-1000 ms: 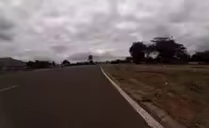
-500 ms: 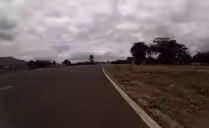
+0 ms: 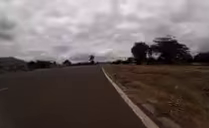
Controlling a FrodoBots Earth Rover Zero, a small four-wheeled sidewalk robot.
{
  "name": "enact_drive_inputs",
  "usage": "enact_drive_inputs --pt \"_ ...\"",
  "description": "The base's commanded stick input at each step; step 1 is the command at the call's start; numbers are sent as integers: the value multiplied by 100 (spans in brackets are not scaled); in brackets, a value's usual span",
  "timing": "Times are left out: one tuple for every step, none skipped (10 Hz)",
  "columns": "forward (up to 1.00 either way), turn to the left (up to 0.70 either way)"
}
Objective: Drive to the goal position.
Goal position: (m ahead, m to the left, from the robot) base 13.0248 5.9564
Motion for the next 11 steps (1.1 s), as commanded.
enact_drive_inputs --pt "50 0" --pt "50 0" --pt "50 0" --pt "50 0" --pt "50 0" --pt "50 0" --pt "50 0" --pt "50 0" --pt "50 50" --pt "50 50" --pt "50 50"
